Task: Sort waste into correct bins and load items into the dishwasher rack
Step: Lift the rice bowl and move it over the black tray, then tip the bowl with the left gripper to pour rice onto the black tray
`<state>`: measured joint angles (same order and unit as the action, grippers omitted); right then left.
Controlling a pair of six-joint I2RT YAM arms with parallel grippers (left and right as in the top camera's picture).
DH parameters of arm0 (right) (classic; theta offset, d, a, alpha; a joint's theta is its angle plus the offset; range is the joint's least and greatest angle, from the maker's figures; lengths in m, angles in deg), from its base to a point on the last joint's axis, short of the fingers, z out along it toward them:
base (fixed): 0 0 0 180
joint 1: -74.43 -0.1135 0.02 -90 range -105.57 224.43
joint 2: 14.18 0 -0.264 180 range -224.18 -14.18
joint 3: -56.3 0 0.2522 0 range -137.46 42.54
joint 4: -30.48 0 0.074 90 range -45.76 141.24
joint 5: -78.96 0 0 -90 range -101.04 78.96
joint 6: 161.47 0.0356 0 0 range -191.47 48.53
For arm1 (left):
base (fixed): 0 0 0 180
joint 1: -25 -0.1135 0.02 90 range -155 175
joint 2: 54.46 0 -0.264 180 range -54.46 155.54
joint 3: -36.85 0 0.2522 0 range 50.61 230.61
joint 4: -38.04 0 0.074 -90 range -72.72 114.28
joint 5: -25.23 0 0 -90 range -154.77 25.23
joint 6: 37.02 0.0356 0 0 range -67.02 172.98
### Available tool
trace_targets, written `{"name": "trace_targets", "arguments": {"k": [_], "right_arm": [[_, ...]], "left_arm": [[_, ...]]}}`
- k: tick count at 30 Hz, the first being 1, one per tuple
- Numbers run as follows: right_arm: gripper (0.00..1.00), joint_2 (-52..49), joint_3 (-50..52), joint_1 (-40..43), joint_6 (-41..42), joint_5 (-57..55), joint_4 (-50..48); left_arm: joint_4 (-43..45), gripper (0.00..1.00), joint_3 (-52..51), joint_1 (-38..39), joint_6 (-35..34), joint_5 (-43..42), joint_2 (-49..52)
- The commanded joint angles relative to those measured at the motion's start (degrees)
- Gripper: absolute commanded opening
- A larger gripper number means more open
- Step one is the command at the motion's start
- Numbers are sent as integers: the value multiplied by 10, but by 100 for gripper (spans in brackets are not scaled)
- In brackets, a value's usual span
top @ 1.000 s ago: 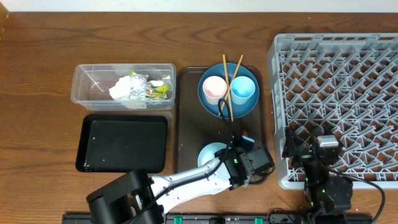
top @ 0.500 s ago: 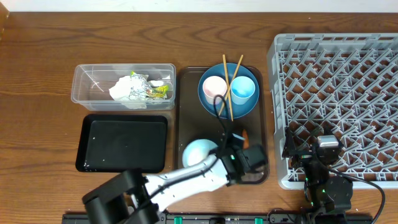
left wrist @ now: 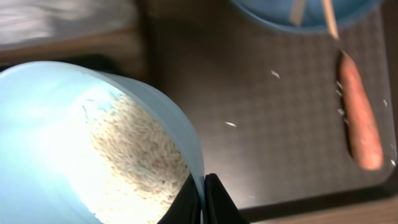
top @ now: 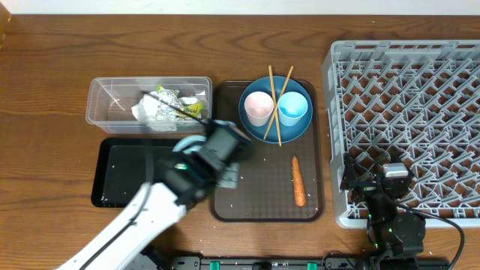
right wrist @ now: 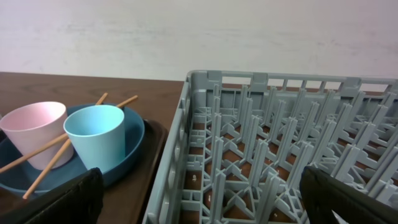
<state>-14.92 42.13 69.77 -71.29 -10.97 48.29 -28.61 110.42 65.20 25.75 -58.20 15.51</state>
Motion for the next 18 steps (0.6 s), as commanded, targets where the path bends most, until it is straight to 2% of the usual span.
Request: {"name": "trace_targets", "arguments": {"k": [1, 11, 18], "right_arm": [[99, 1, 1, 10, -3, 2, 2], [99, 1, 1, 10, -3, 2, 2], [99, 1, 1, 10, -3, 2, 2]], "left_arm": [[-12, 6, 9, -73, 64, -35, -34], [-26, 6, -1, -313, 179, -178, -52], [-26, 6, -7, -435, 239, -250, -52]]}}
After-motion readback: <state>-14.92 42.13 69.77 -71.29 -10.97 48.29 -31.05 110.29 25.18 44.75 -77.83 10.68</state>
